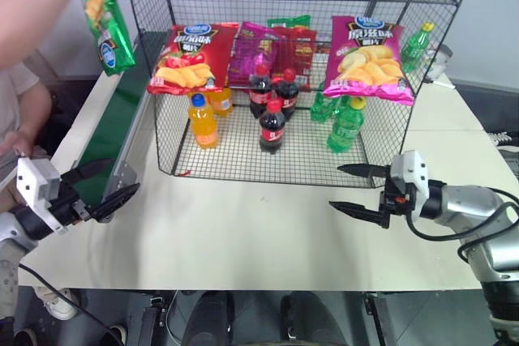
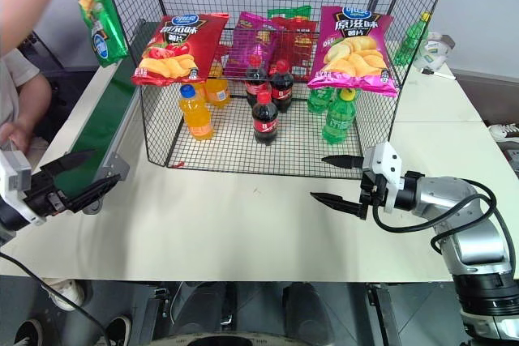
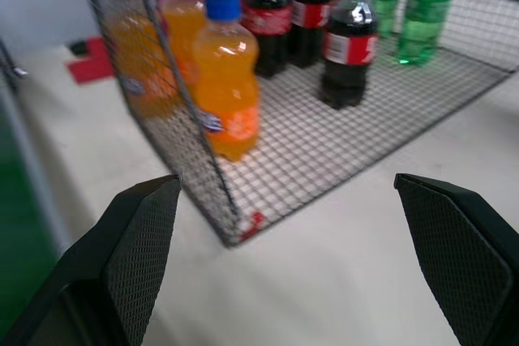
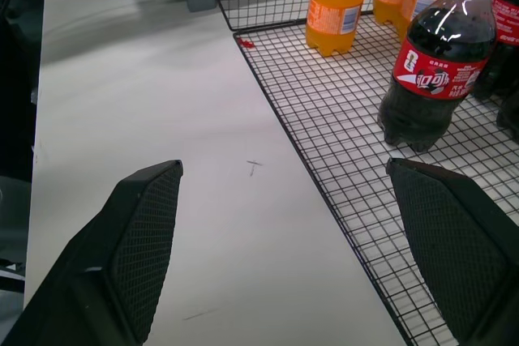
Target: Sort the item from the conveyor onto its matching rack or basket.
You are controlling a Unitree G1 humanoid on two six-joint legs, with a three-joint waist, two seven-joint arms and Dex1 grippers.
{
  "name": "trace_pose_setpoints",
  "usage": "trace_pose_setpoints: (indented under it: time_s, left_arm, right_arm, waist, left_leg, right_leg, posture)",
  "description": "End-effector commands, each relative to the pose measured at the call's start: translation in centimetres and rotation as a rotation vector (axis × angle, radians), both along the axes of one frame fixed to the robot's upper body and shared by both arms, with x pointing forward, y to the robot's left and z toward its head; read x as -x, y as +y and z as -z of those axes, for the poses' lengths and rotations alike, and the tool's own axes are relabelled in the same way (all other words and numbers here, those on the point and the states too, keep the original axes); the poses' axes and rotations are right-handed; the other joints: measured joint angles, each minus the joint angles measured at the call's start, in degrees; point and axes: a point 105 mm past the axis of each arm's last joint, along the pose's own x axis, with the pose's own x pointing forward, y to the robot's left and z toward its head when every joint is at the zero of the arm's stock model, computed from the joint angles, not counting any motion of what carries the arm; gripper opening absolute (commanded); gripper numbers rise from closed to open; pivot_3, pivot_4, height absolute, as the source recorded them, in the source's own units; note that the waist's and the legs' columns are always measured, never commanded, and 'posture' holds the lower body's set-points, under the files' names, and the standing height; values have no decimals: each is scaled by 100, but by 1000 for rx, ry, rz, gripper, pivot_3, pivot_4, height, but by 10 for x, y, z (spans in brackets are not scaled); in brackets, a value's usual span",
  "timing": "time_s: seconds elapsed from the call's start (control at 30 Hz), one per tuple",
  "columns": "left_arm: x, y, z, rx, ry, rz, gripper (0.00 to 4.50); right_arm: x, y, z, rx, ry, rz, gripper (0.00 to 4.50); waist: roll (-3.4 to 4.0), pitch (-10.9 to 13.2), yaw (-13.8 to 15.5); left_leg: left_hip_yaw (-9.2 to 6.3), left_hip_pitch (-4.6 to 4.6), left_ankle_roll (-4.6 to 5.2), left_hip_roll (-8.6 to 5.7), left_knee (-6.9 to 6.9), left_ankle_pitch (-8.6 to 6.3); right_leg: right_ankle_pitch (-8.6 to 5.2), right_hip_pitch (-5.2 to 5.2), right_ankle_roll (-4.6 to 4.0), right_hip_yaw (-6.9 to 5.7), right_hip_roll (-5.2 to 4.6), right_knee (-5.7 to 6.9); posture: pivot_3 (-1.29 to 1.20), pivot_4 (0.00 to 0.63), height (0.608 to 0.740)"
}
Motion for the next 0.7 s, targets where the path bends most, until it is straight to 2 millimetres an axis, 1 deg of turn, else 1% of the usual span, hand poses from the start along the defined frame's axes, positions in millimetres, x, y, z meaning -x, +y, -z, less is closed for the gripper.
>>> trace_pose_setpoints:
  time_s: [0.03, 0.7]
  left_arm:
    - [0, 2, -7, -18, -39, -6, 4500]
    - [3, 5, -3, -25, -20, -29, 4500]
  right_arm:
    - [1, 5, -9, -3, -39, -25, 4194]
    - [0, 12, -6, 4, -48, -47, 4194]
  waist:
    - [0, 0, 1]
    - [0, 0, -3]
  left_leg:
    - [0, 0, 0, 0, 0, 0]
    - [0, 0, 0, 0, 1, 0]
  right_leg:
    - [0, 0, 0, 0, 0, 0]
    - [0, 0, 0, 0, 0, 2]
  posture:
    - [0, 150, 739]
    - [0, 150, 739]
